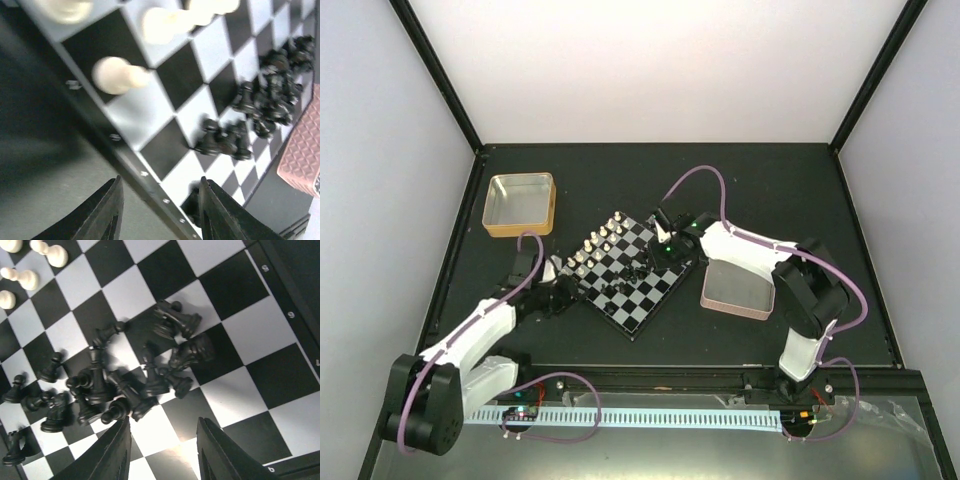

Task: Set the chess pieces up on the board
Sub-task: Pick up the chess piece from the chessboard.

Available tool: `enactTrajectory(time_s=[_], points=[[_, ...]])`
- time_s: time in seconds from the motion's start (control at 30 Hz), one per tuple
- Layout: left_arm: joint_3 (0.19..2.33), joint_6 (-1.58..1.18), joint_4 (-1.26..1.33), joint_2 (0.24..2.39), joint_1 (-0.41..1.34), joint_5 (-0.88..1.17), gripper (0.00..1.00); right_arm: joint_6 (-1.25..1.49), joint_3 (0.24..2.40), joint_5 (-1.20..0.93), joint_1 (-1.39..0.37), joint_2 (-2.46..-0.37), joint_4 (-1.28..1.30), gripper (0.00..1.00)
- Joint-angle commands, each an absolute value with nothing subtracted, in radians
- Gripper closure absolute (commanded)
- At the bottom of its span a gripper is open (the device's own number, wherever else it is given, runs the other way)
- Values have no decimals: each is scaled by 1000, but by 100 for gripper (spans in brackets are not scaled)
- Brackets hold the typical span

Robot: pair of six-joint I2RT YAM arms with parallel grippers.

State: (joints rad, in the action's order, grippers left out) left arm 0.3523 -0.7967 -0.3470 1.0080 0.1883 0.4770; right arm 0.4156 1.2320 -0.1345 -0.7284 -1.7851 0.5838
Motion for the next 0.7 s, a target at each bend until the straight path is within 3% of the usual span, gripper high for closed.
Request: enactTrajectory(time_s=[0.0, 0.33, 0.67], points=[[473, -729, -426, 988, 293, 395, 55, 413, 1260, -129, -744, -1782, 598, 62], [712, -753, -598, 1241, 560, 28, 58, 456, 1195, -108, -744, -1727, 566, 64], [794, -720, -609, 1374, 601, 11, 62, 463, 1142, -110, -744, -1683, 543, 68]])
